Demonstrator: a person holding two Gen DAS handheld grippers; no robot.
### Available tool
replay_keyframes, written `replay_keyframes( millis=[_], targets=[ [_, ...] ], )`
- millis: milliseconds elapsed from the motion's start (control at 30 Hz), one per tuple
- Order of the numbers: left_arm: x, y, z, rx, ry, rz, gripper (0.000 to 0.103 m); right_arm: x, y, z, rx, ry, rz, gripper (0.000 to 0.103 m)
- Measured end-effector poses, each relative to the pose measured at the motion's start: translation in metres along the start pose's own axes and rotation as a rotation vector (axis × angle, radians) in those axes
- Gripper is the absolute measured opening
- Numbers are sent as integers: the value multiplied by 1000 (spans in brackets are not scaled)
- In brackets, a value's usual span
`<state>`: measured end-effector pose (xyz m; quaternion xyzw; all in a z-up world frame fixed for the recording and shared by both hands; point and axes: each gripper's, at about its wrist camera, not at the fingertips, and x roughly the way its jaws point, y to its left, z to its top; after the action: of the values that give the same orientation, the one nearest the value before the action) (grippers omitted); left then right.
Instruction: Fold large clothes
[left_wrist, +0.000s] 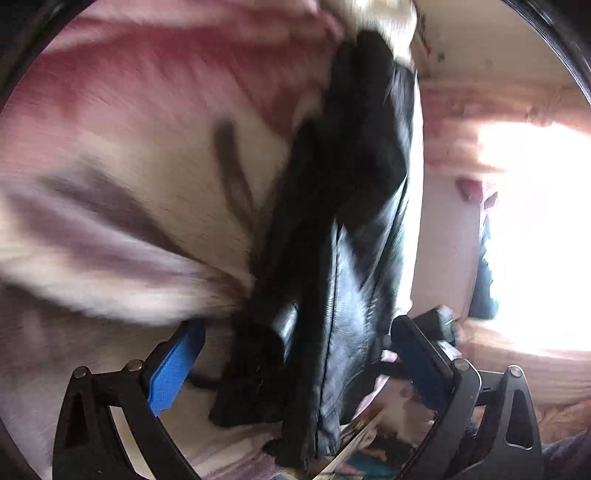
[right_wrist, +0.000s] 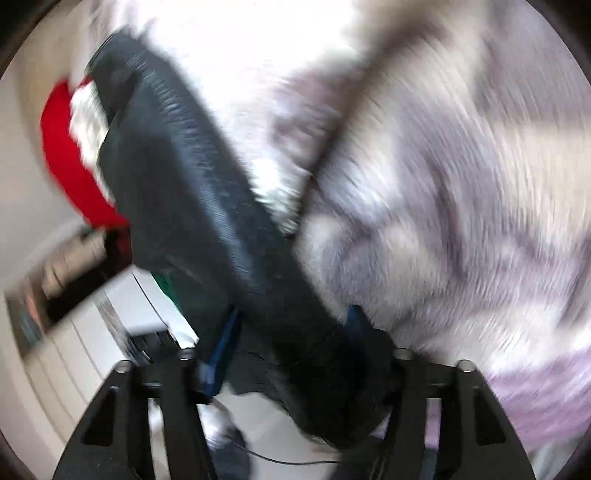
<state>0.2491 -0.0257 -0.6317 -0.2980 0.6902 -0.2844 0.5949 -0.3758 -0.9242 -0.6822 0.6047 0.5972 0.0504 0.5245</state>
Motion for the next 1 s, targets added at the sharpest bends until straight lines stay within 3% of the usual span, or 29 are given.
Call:
replay_keyframes(
  millis=[100,167,233,267,300,400,500,700,733,800,833,900,1000],
  targets=[
    [33,-10,-5,52,64,39,102,-2,32,3,-114,33,-29,72],
    [43,-24,-12,122,31,90,102,-1,44,18,-140,54,-14,73],
    [44,-37,-18,171,-13,147,83,9,47,24,-151,58,11,73],
    [42,-40,-20,188,-27,181,65,11,52,25,-152,47,18,71],
    [35,-40,-22,192,-49,186,50,12,54,26,-145,39,35,58],
    [10,-30,-31,124,-91,115,31,5,58,29,-82,33,124,31],
    [-13,-32,-60,113,-101,126,30,15,62,6,-52,79,153,25],
    [-22,2,-140,-10,-39,144,31,25,77,-40,-190,289,-45,26],
    [-18,11,-150,-47,-21,148,34,26,78,-43,-215,316,-79,29],
    [-18,23,-150,-108,5,150,41,36,79,-43,-268,355,-184,49],
    [-19,24,-151,-122,5,142,43,38,83,-47,-311,358,-241,53],
    [-28,22,-149,-115,-16,160,46,30,99,-37,-419,362,-313,57],
    [-41,14,-149,-77,-40,177,47,9,118,-35,-596,350,-451,72]
  ],
)
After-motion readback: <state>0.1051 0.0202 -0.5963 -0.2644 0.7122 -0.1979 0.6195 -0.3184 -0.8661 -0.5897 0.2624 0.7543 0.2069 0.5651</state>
